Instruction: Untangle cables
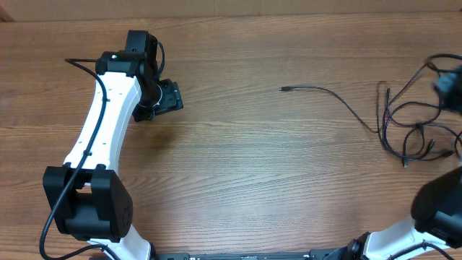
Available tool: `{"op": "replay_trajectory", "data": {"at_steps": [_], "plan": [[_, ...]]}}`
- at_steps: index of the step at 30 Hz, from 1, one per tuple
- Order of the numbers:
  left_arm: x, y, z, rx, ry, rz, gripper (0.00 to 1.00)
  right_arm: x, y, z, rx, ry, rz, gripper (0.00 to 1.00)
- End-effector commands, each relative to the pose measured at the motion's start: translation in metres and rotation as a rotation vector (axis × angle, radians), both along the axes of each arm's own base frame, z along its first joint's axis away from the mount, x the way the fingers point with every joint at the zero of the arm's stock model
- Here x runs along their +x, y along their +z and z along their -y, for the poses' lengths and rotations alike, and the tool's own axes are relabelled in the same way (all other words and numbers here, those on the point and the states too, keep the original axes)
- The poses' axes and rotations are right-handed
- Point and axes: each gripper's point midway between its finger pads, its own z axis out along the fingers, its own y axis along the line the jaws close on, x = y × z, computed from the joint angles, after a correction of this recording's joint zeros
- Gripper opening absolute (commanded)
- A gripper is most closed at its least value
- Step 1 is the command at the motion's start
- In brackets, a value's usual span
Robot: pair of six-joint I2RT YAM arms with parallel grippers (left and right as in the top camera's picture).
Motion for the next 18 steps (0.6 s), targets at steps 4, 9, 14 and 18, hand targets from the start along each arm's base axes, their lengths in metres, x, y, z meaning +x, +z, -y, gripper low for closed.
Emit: {"op": "replay_trajectory", "data": {"at_steps": [4,9,14,18], "plan": [[0.003,0.007,0.003,-0.011,-0.001,0.024,0.74,-0.022,0.005,0.036,0.033,-0.082,0.054,0.04],[0.005,0.008,0.003,-0.012,0.000,0.031,0.74,0.024,0.013,-0.016,0.230,0.319,0.239,0.24],[0.004,0.008,0.003,-0.013,0.006,0.027,0.74,0.037,0.011,-0.073,0.299,0.564,0.218,0.58],[0.004,0.008,0.003,-0.013,0.006,0.029,0.74,0.041,0.005,-0.121,0.325,0.692,0.147,0.62]]}}
